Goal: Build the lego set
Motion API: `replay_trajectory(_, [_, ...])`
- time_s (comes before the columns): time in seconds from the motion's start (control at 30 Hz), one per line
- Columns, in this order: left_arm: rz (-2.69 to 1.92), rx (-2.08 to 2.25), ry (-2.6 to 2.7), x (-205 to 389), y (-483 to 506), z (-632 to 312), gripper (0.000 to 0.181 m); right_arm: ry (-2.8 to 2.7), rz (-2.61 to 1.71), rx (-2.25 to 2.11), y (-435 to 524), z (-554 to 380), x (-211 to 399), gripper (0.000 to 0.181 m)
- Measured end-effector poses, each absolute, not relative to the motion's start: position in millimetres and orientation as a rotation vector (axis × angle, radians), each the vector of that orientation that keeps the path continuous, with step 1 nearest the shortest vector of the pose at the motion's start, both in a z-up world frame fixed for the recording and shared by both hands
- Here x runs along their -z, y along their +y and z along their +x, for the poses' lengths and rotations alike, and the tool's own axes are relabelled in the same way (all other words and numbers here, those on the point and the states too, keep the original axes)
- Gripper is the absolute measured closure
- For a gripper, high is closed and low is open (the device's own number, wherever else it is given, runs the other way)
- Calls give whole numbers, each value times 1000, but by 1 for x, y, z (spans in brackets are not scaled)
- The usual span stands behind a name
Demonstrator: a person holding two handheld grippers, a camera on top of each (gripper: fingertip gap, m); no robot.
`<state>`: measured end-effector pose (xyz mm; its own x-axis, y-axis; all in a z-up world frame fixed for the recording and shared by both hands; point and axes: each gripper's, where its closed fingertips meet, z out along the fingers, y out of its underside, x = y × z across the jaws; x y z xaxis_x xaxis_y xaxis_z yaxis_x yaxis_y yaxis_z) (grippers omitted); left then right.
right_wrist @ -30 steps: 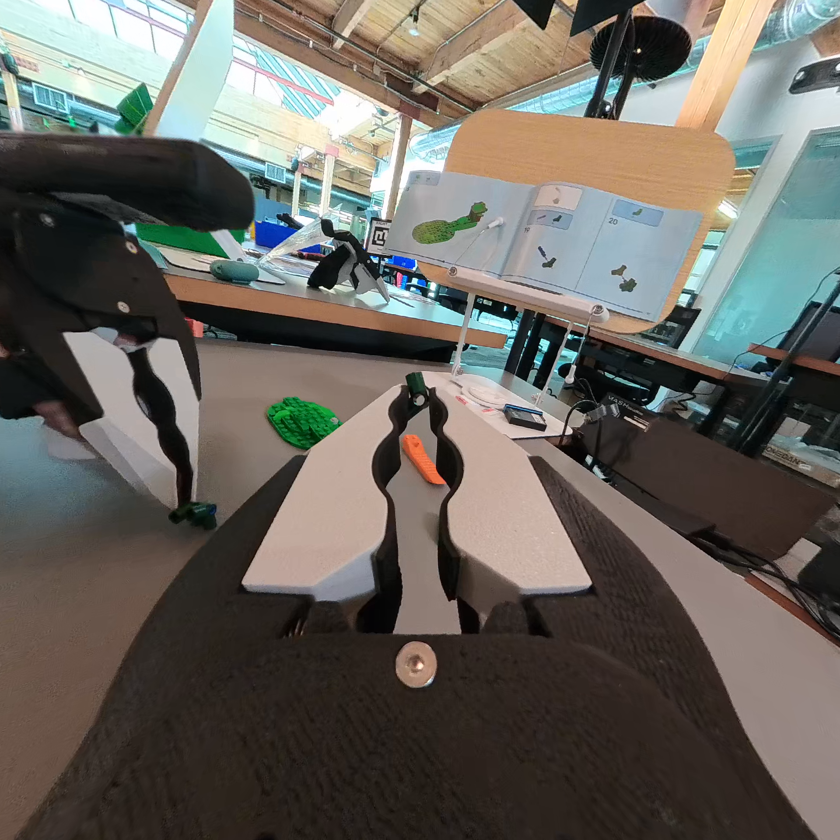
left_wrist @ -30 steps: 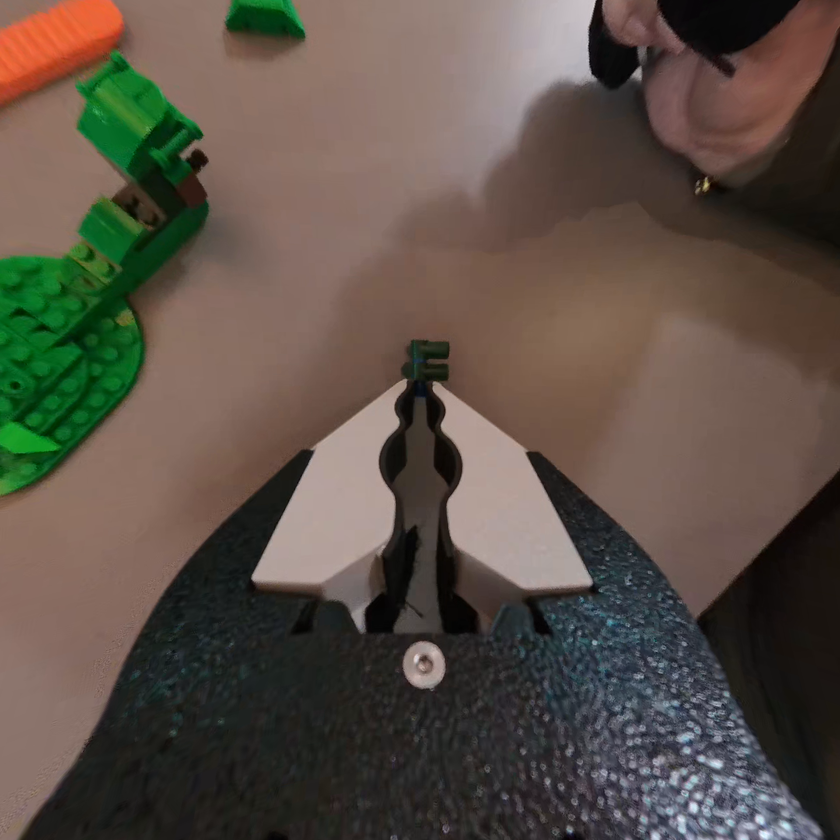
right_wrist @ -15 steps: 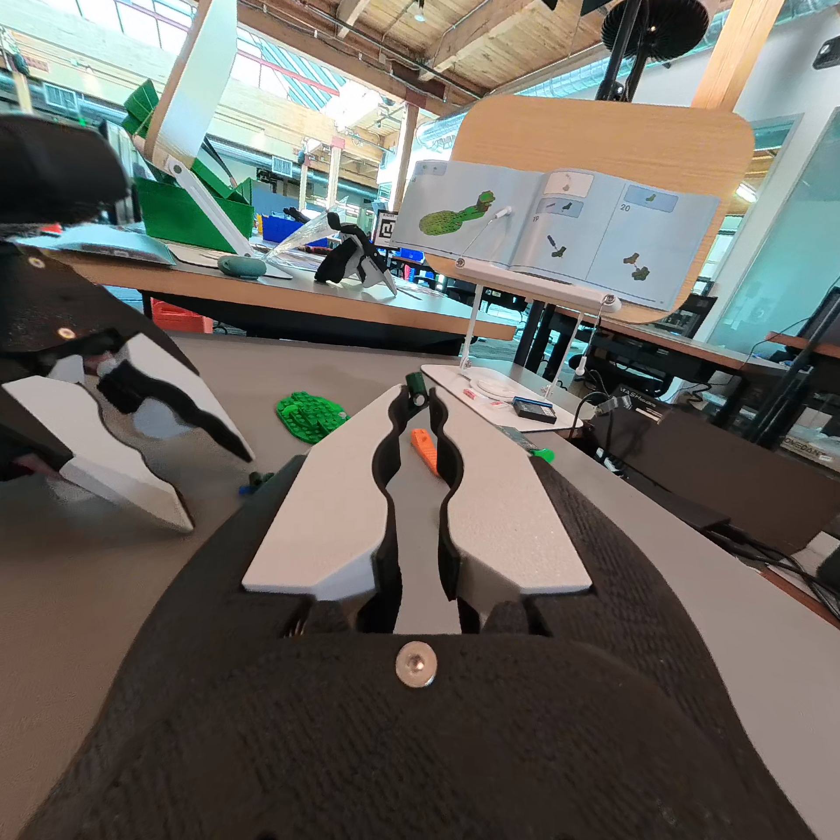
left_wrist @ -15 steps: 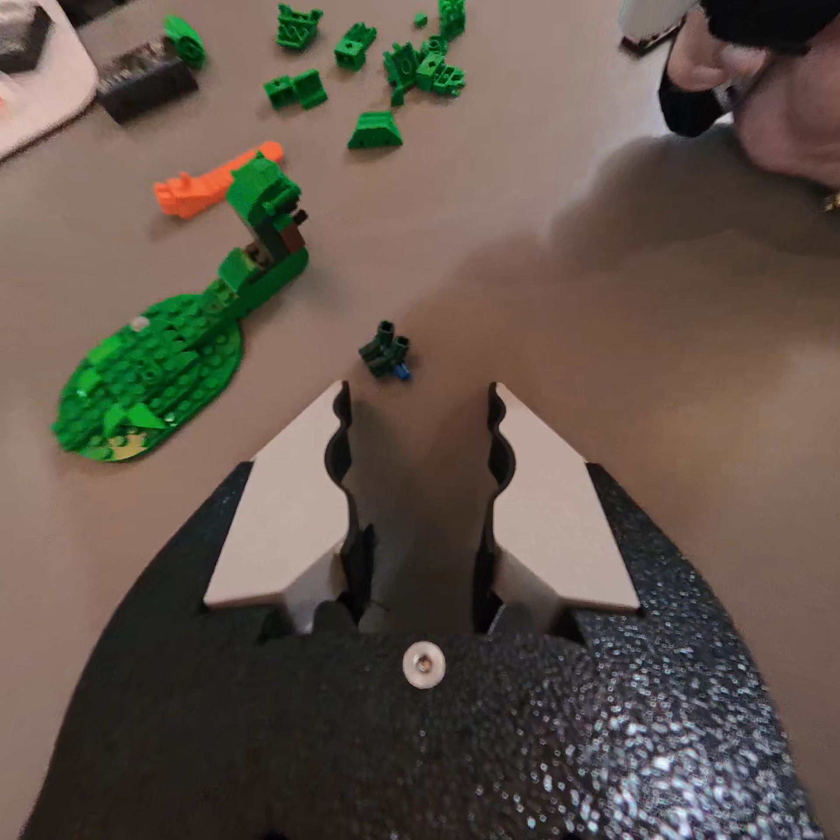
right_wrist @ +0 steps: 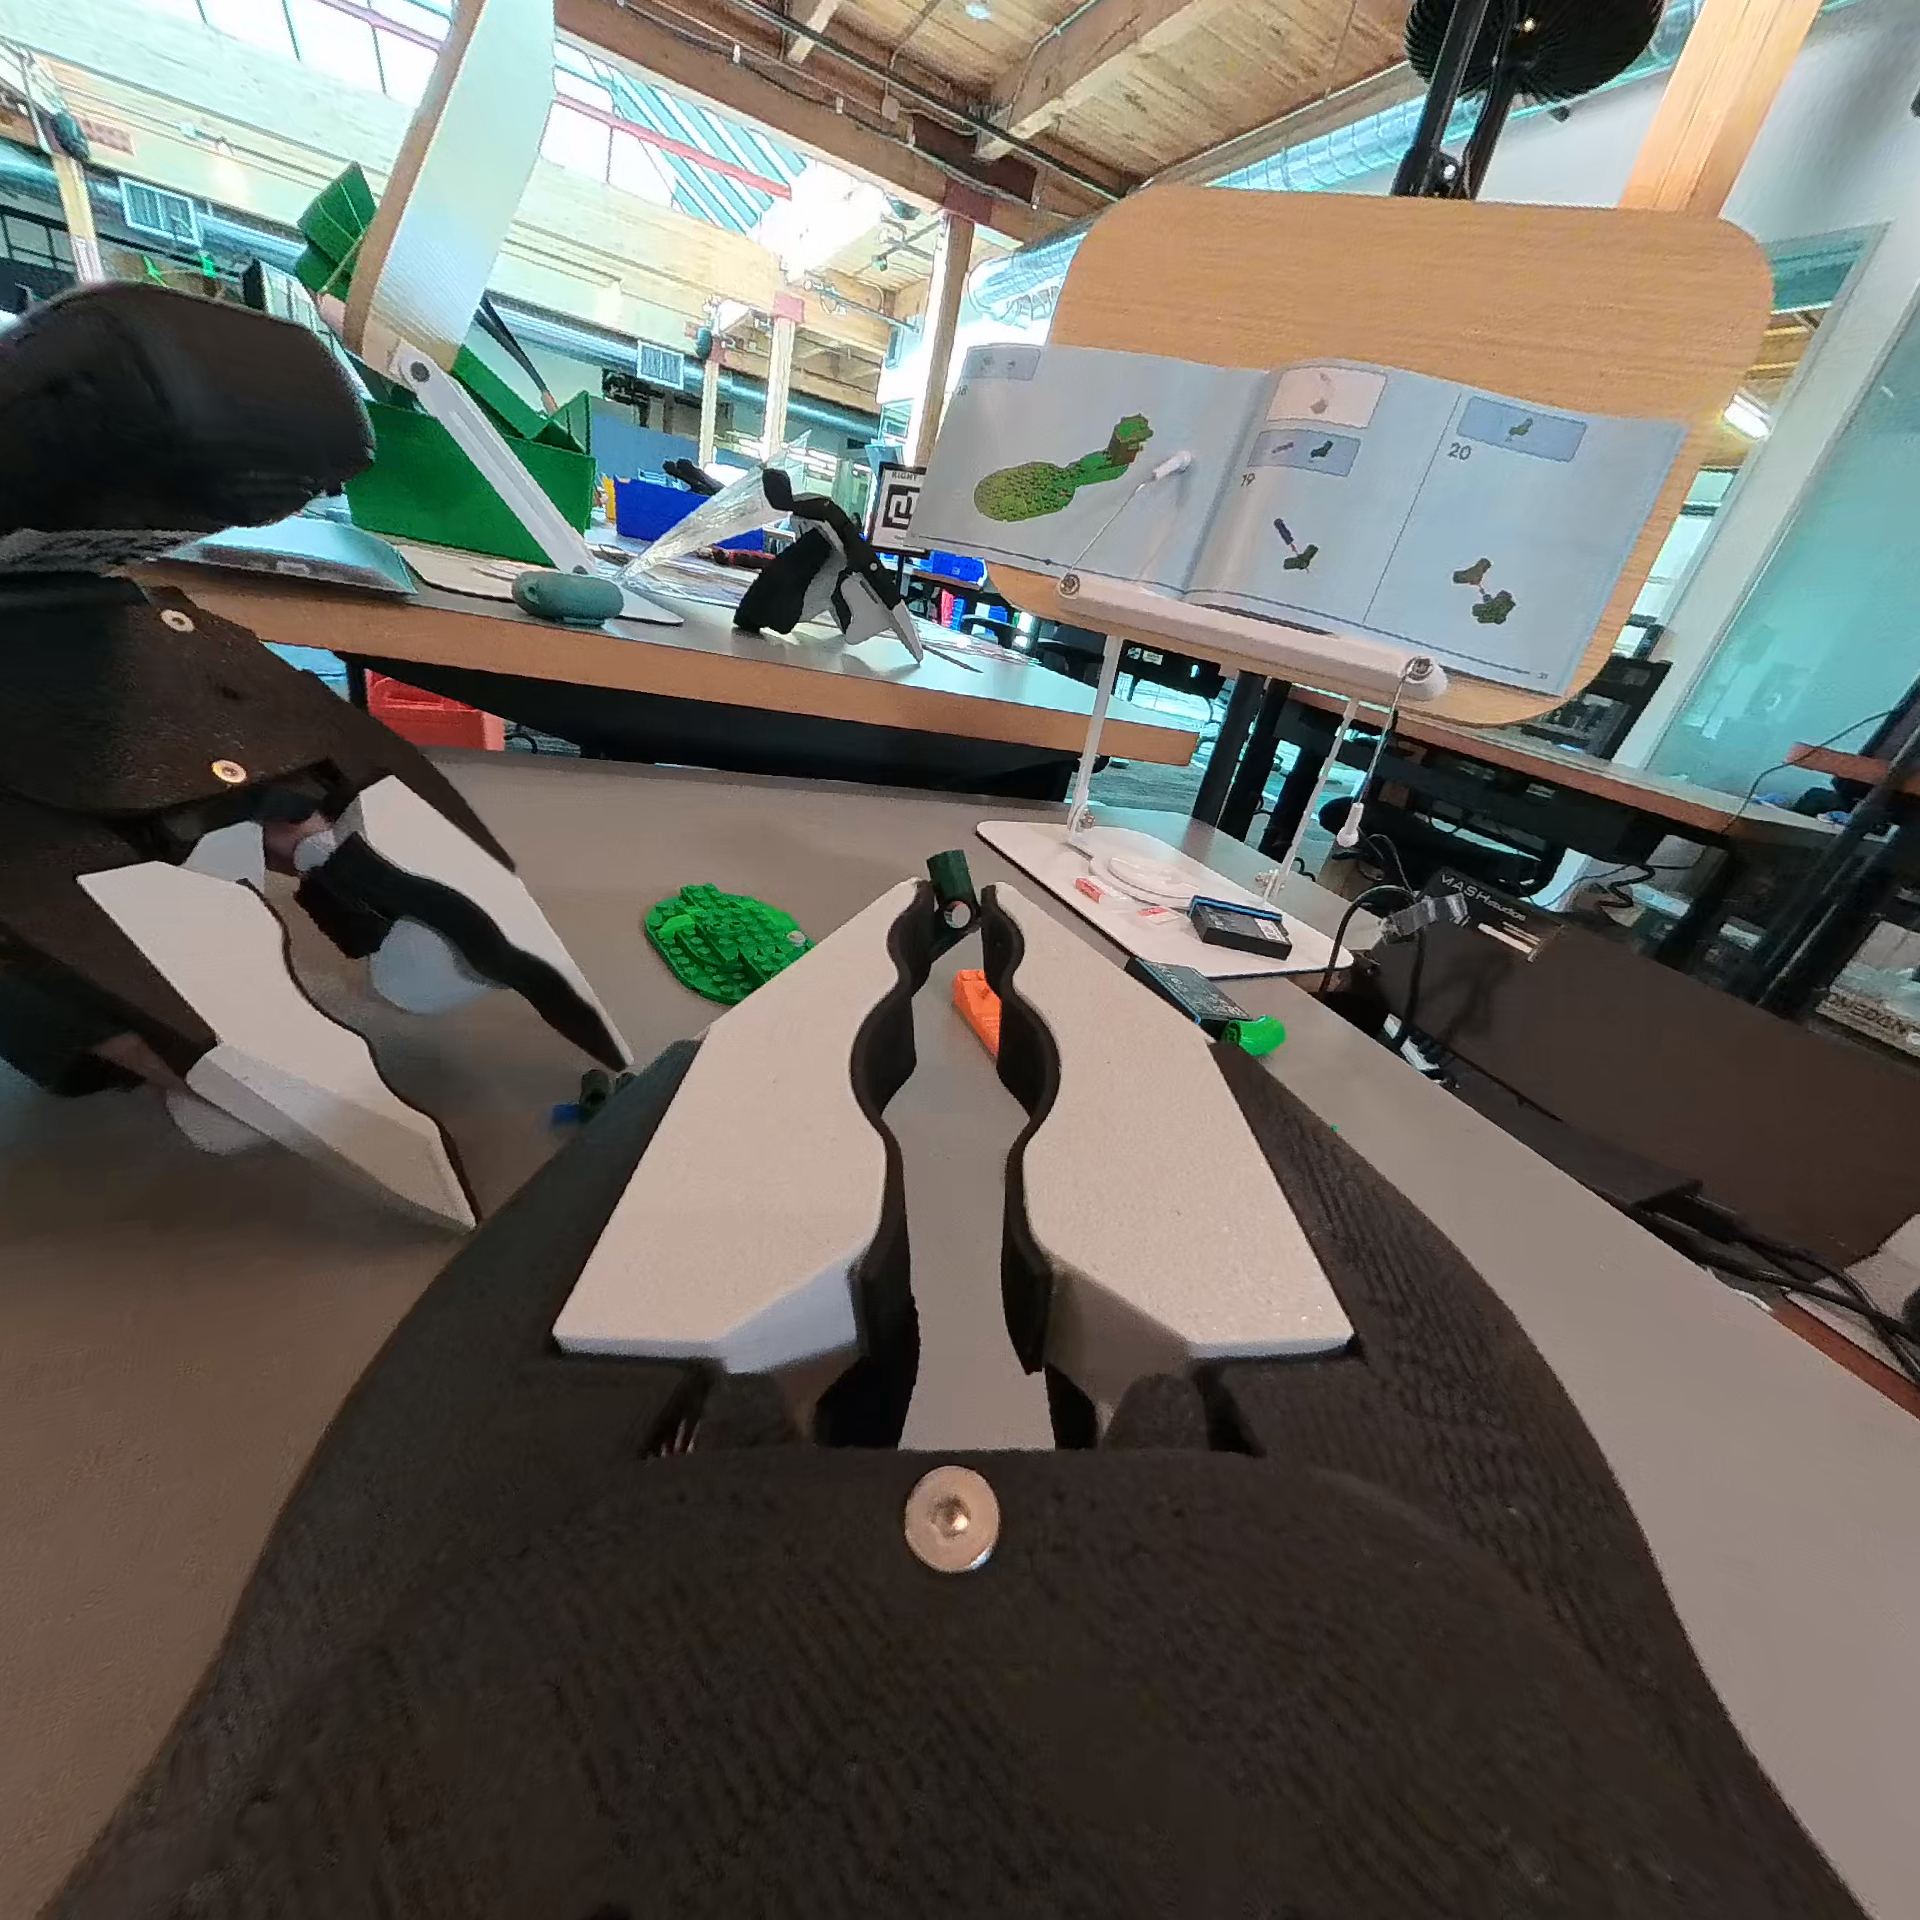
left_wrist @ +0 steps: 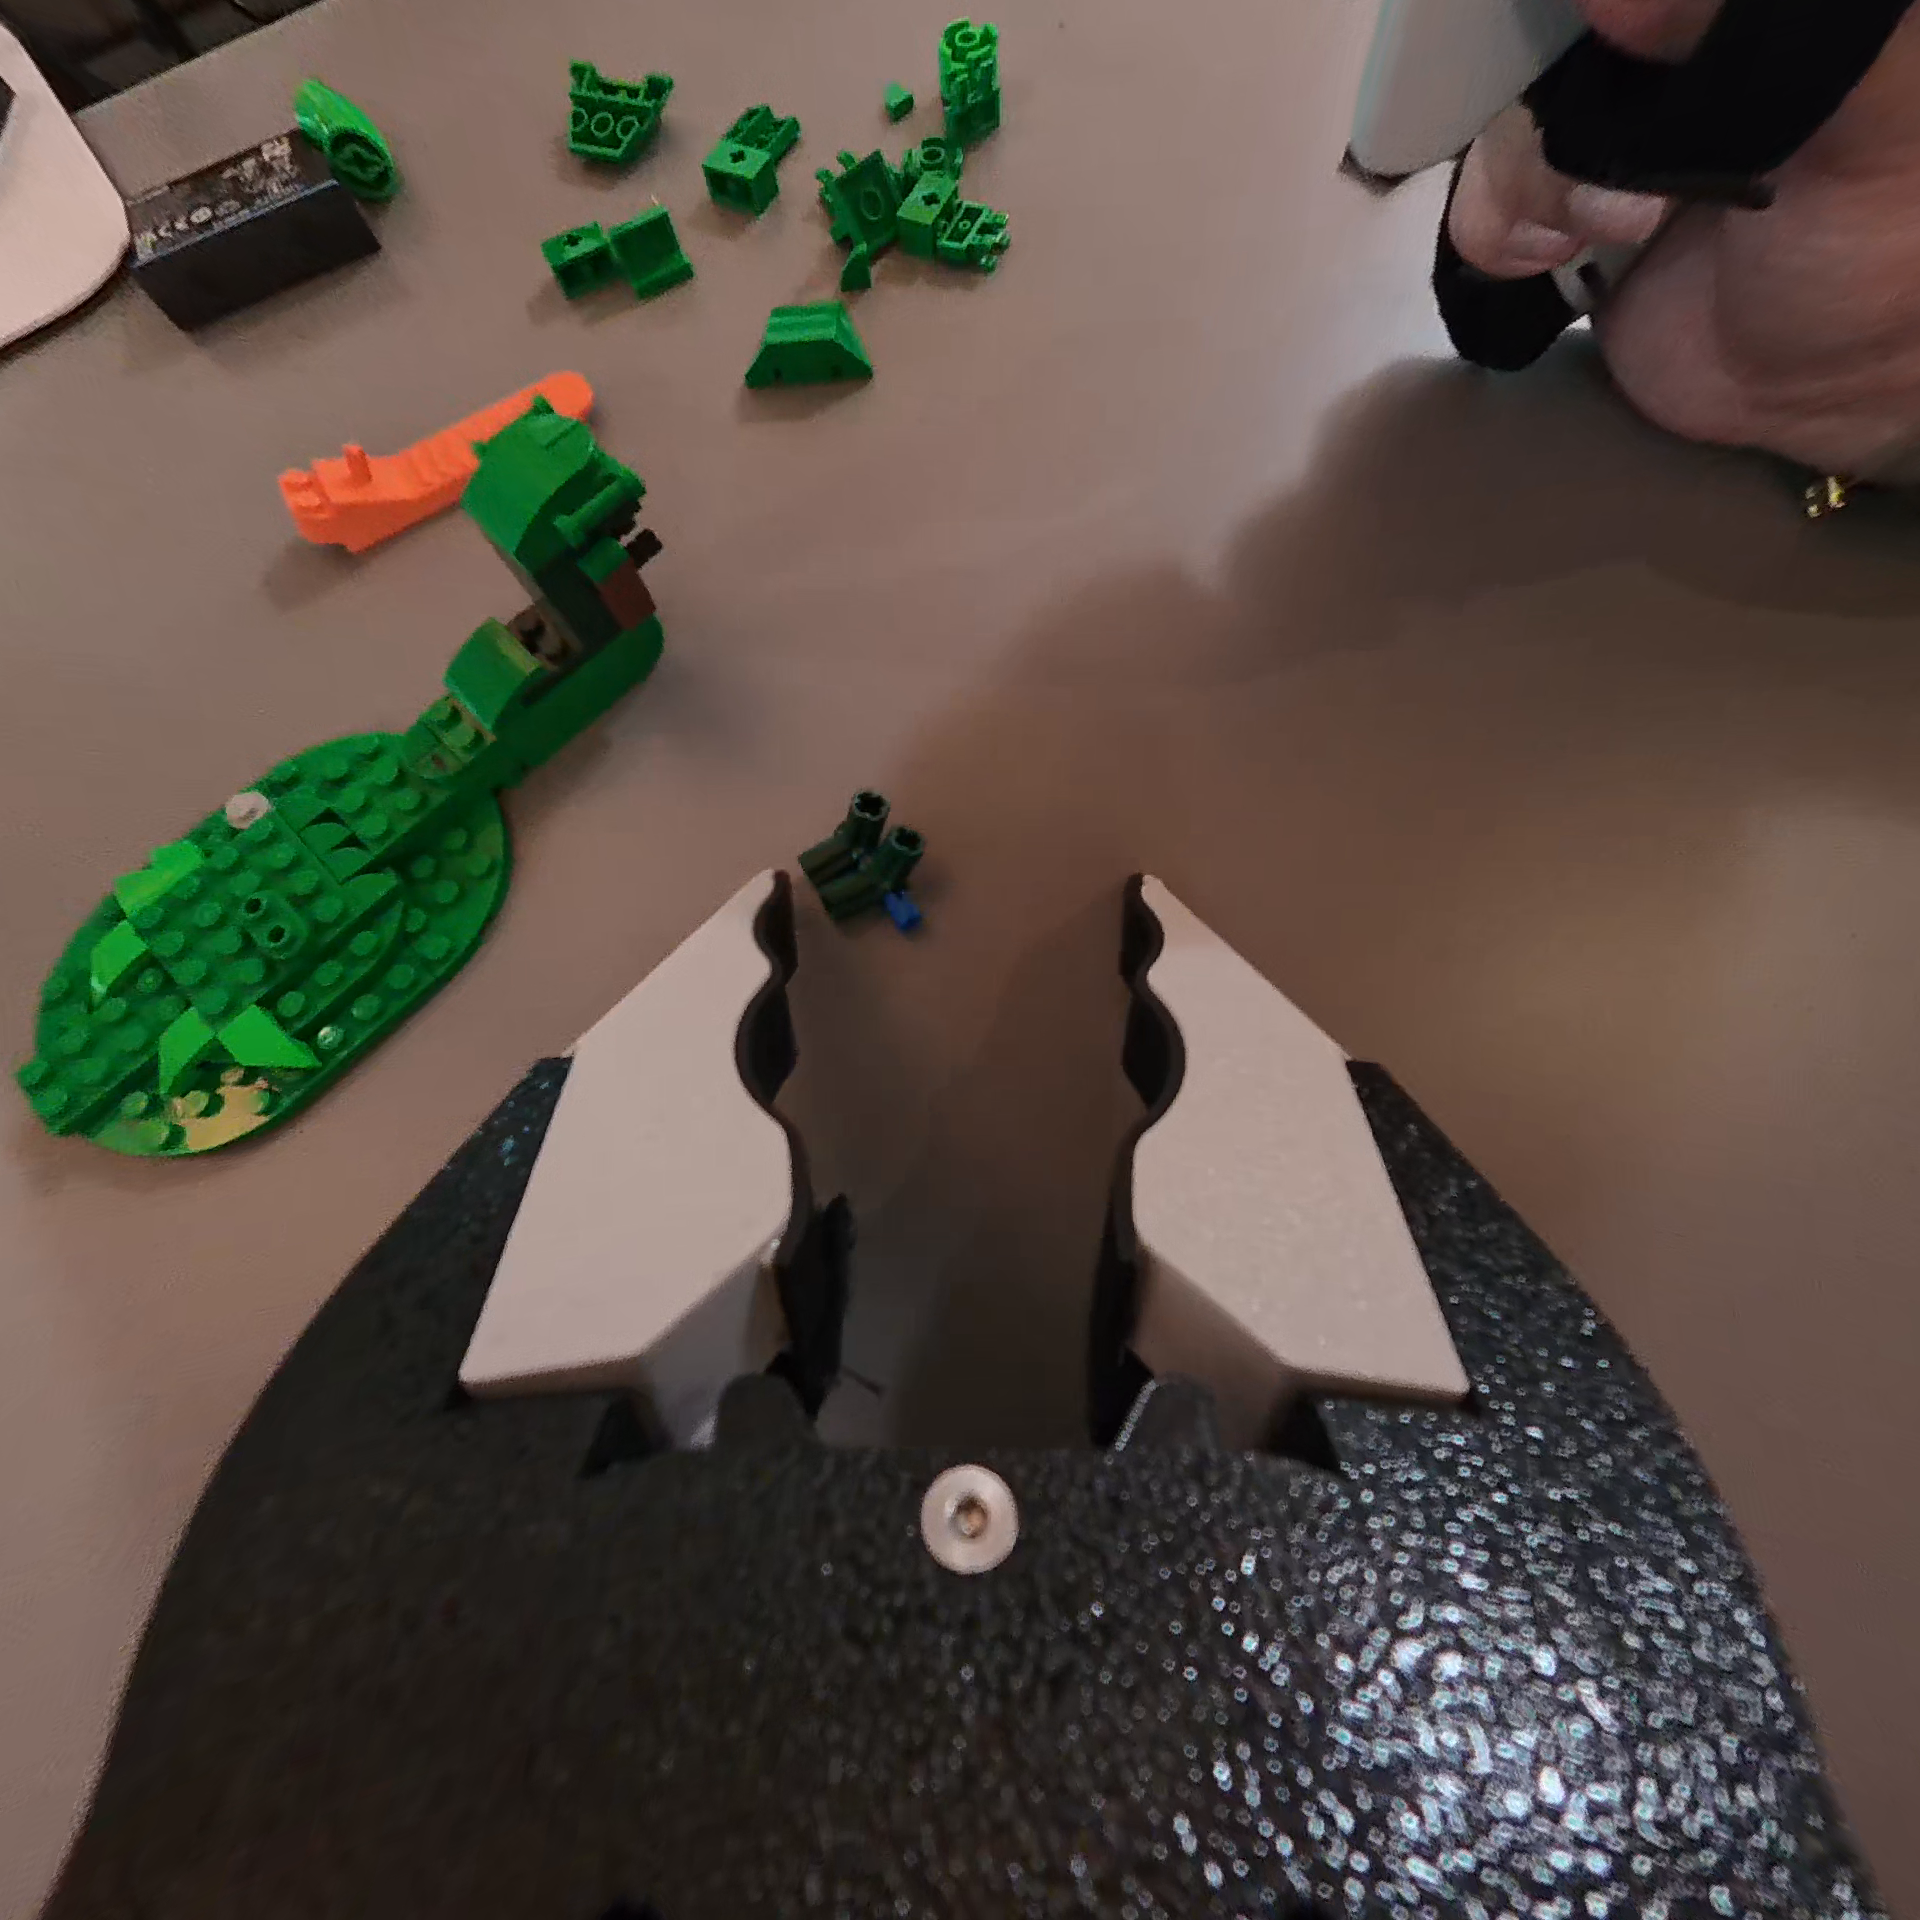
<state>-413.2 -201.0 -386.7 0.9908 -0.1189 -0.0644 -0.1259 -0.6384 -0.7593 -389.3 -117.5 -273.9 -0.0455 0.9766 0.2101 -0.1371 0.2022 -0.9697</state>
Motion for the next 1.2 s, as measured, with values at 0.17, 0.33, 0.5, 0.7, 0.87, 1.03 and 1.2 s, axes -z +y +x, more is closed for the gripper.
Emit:
replay_trajectory(0.17, [-2306,52,191,388,-206,-396,123,-1242,-934,-1162,-117,-389,274,174])
replay_trajectory(0.33, [-2262,-26,168,379,-206,-409,124,-1247,-931,-1161,-118,-390,274,174])
replay_trajectory(0.5, [-2265,16,156,385,-201,-414,118,-1246,-931,-1162,-118,-390,274,175])
replay_trajectory(0.7, [-2284,72,181,388,-201,-400,123,-1245,-931,-1165,-117,-390,274,175])
replay_trajectory(0.87, [-2291,63,198,387,-205,-395,126,-1249,-929,-1163,-118,-391,274,174])
replay_trajectory(1.03, [-2156,-27,161,361,-199,-403,128,-1280,-853,-1287,-134,-387,269,175])
replay_trajectory(1.2, [-1925,-106,246,319,-187,-387,133,-1377,-826,-1915,-172,-375,262,175])
